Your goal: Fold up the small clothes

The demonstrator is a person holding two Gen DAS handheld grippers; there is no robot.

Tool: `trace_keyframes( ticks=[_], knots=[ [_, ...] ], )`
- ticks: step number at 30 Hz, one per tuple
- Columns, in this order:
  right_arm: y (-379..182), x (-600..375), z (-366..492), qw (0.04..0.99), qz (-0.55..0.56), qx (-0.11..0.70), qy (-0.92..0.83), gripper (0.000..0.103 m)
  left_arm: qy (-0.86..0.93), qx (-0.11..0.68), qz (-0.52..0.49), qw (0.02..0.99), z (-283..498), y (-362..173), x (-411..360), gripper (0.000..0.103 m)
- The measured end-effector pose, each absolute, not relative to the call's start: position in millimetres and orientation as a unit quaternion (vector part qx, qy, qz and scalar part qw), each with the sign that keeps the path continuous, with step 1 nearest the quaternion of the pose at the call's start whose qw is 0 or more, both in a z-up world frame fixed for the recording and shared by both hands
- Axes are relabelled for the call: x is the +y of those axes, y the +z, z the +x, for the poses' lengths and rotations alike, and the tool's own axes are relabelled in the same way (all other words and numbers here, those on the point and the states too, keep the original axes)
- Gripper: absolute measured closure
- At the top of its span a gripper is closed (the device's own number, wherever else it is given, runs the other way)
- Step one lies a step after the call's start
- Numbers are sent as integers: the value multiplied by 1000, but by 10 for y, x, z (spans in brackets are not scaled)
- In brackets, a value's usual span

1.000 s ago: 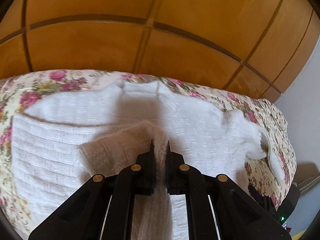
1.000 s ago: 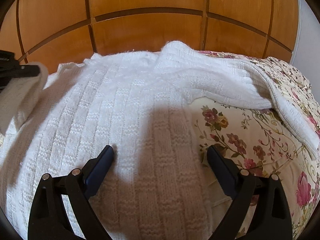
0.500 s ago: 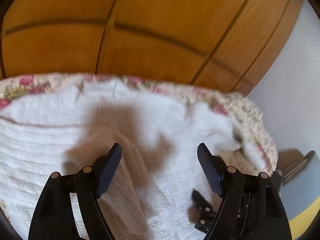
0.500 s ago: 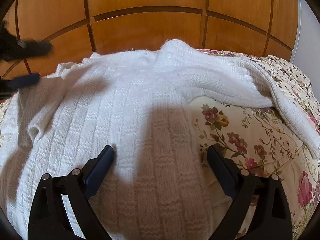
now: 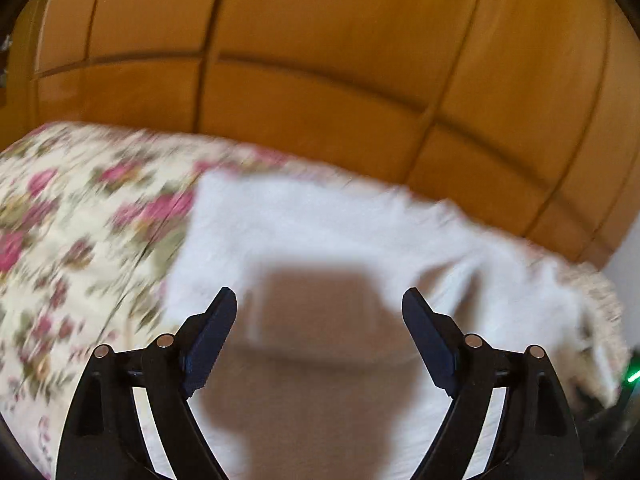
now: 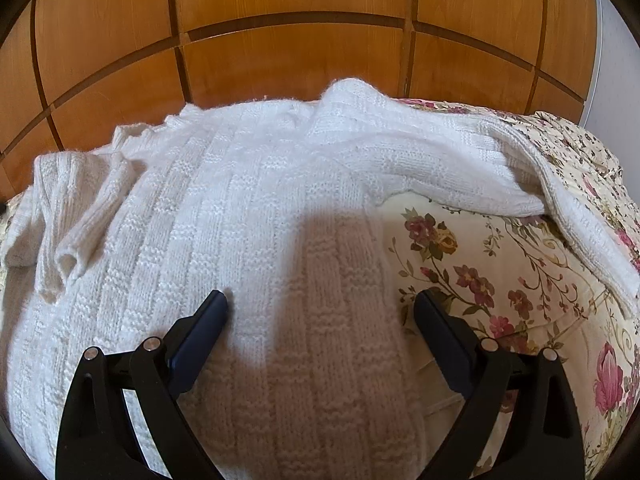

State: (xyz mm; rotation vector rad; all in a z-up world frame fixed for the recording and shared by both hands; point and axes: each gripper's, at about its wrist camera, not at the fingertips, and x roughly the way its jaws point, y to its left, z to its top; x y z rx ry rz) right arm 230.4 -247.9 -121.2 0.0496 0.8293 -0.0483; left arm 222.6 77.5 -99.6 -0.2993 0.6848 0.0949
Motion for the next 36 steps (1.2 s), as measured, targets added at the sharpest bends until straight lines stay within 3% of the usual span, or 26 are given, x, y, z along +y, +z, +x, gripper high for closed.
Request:
trace_keyframes(
  ticks=[3,12,16,20,24,28,30,31,36],
  knots=[
    [-1210,-2476,2294,916,25,401,-23,9,60,369,-166,912,2195,-1168,918,19],
    [-1109,-2525,2165,928,43,369,-11,12,50,370,-193,907,2190,-1211,1100,19],
    [-961,-2454,2083,928,69,364,39,34,71,346,-219,910,2036,-1199,1291,19],
    [-890,-2238,2169,901,136,388,138,43,92,344,-298,886,1970,-1336,1579,22],
    [-920,-1923,2371,884,153,403,181,54,80,342,-307,885,1982,-1352,1597,22],
    [-996,-1701,2577,876,114,430,188,80,70,338,-315,884,1996,-1364,1655,22],
    [-968,-1661,2576,876,94,431,193,86,66,337,-319,883,2009,-1381,1690,22],
    [-919,-1672,2584,880,83,425,197,94,65,340,-318,882,2029,-1389,1689,22],
    [-522,-1948,2933,915,48,374,146,96,66,352,-292,887,2084,-1389,1594,16]
  ],
)
